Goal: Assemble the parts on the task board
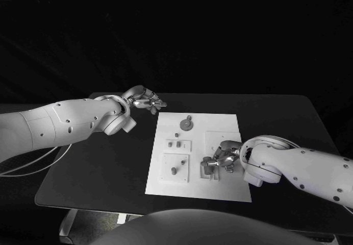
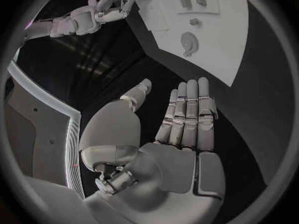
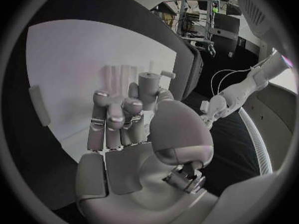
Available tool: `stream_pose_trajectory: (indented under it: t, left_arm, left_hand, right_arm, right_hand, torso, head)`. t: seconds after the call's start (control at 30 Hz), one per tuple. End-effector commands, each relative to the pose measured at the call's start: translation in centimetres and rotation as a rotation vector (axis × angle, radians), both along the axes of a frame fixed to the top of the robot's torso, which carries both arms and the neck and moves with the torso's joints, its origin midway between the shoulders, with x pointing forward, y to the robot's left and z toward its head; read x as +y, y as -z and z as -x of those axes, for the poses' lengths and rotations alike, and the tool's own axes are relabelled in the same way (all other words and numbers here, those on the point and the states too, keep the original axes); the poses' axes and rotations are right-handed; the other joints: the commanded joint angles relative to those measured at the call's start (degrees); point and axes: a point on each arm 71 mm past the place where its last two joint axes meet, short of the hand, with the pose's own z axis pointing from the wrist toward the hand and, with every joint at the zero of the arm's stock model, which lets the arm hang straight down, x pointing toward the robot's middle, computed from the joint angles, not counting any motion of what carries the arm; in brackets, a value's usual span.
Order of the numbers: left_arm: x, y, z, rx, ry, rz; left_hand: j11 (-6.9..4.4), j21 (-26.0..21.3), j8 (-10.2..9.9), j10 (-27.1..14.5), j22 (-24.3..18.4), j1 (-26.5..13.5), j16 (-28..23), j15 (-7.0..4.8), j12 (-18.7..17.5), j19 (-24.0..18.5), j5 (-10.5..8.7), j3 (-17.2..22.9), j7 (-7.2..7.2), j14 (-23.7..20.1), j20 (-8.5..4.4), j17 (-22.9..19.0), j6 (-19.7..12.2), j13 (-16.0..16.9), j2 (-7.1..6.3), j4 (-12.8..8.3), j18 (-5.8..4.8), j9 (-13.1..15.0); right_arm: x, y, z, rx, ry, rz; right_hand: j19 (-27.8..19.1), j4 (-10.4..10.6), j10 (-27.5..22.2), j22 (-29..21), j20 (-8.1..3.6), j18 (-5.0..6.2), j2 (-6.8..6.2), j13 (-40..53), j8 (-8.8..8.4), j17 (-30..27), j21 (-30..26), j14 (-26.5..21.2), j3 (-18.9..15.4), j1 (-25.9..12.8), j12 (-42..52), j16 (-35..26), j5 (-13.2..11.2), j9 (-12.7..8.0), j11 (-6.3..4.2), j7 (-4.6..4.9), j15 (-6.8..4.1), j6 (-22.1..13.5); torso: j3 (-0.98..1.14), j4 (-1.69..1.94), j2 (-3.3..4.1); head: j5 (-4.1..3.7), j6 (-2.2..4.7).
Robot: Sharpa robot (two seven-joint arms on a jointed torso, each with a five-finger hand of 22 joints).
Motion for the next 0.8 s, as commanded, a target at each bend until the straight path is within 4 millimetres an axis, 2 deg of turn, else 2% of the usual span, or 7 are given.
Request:
stream_pose_trajectory:
  t: [0.03, 0.33, 0.47, 0.8]
  left_arm:
    - [-0.24, -0.15, -0.05, -0.011, 0.007, 0.003]
    - [-0.23, -0.14, -0.04, -0.009, 0.008, 0.003]
    - [-0.32, -0.13, -0.06, -0.008, 0.01, 0.003]
    - [-0.29, -0.11, -0.06, -0.005, 0.011, 0.003]
  left_hand:
    - [0.1, -0.1, 0.1, 0.4, 0.0, 0.7, -0.3, -0.04, -0.2, -0.5, 0.2, 0.1, 0.13, 0.4, 0.01, 0.1, -0.1, 0.1, 0.05, -0.2, 0.86, 0.0]
    - [0.1, -0.1, 0.1, 0.4, 0.0, 0.7, -0.3, -0.03, -0.2, -0.5, 0.2, 0.1, 0.13, 0.4, 0.02, 0.1, 0.0, 0.1, 0.07, -0.2, 0.86, 0.0]
    - [0.1, -0.1, 0.1, 0.4, 0.0, 0.7, -0.3, -0.03, -0.2, -0.5, 0.2, 0.1, 0.13, 0.4, 0.02, 0.1, 0.0, 0.1, 0.08, -0.2, 0.85, 0.0]
    - [0.1, -0.1, 0.1, 0.4, 0.0, 0.7, -0.3, -0.02, -0.2, -0.5, 0.2, 0.1, 0.13, 0.4, 0.02, 0.2, 0.0, 0.1, 0.09, -0.1, 0.85, 0.0]
  right_arm:
    - [0.22, 0.25, 0.22, 0.004, -0.062, 0.039]
    - [0.41, 0.49, 0.24, -0.011, -0.085, 0.064]
    - [0.51, 0.62, 0.13, -0.014, -0.089, 0.071]
    - [0.51, 1.03, 0.01, -0.028, -0.097, 0.091]
  right_hand:
    - [-0.3, 0.0, 0.0, 0.5, 0.23, 0.83, 4.17, 0.1, 0.1, 0.1, -0.3, -0.1, -0.5, 3.5, -0.4, -0.3, 0.1, 0.1, 0.24, 0.22, -0.23, 0.0]
    - [-0.3, 0.0, 0.0, 0.5, 0.26, 0.83, 4.25, 0.1, 0.07, 0.1, -0.3, -0.1, -0.5, 3.3, -0.3, -0.3, 0.1, 0.1, 0.25, 0.22, -0.22, 0.0]
    - [-0.3, 0.0, -0.1, 0.5, 0.32, 0.83, 4.28, 0.1, 0.05, 0.1, -0.3, -0.1, -0.6, 2.8, -0.3, -0.3, 0.1, 0.0, 0.27, 0.23, -0.18, 0.0]
    - [-0.3, 0.1, -0.1, 0.5, 0.37, 0.83, 4.23, 0.2, -0.06, 0.1, -0.3, -0.2, -0.4, 1.4, -0.4, -0.2, 0.2, -0.1, 0.27, 0.24, -0.13, 0.1]
  torso:
    - [0.02, -0.04, 0.02]
    - [0.05, -0.08, 0.01]
    - [0.06, -0.04, 0.02]
    - [0.02, -0.02, 0.0]
  head:
    - [0.11, 0.0]
    - [0.32, 0.0]
    - [0.76, 0.0]
    - [0.68, 0.0]
